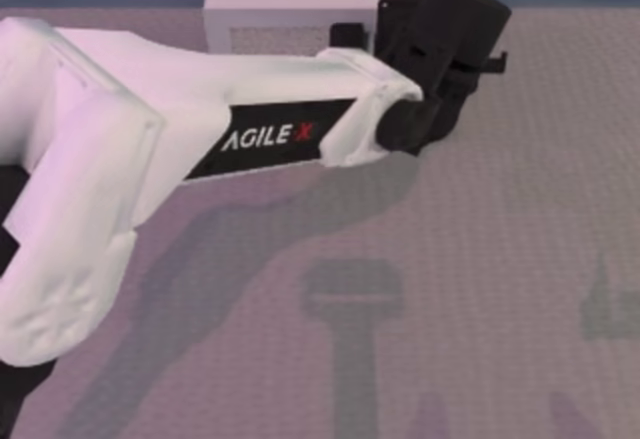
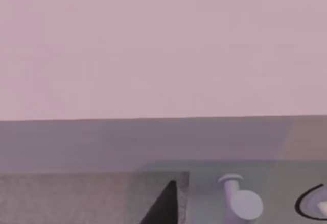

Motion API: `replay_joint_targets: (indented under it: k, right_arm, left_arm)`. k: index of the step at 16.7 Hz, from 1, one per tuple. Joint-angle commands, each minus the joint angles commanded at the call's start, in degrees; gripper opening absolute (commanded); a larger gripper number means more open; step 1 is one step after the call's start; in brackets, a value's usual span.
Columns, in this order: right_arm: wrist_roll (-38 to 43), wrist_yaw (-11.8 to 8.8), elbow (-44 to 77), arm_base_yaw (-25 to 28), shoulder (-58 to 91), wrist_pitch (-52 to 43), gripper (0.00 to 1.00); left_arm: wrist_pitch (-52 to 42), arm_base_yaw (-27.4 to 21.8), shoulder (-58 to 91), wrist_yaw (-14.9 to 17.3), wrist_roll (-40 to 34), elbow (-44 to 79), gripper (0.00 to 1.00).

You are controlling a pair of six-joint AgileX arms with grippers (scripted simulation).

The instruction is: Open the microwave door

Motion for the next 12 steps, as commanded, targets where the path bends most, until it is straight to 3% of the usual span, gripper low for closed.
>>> replay_joint_targets:
  k: [2,9,10,12]
  right_arm:
    - [0.0,0.0,0.0,0.0,0.0,0.0,1.0]
    - [0.0,0.0,0.0,0.0,0.0,0.0,1.0]
    - [0.0,0.0,0.0,0.0,0.0,0.0,1.0]
    - [0.0,0.0,0.0,0.0,0.0,0.0,1.0]
  left_arm:
    - [0.0,0.0,0.0,0.0,0.0,0.0,0.0]
    - [0.0,0.0,0.0,0.0,0.0,0.0,0.0]
    - [0.0,-3.5,-1.2,0.3,-0.1,-2.2,0.0]
    - [-0.7,-3.4,-0.9,0.5,-0.3,-1.5,0.0]
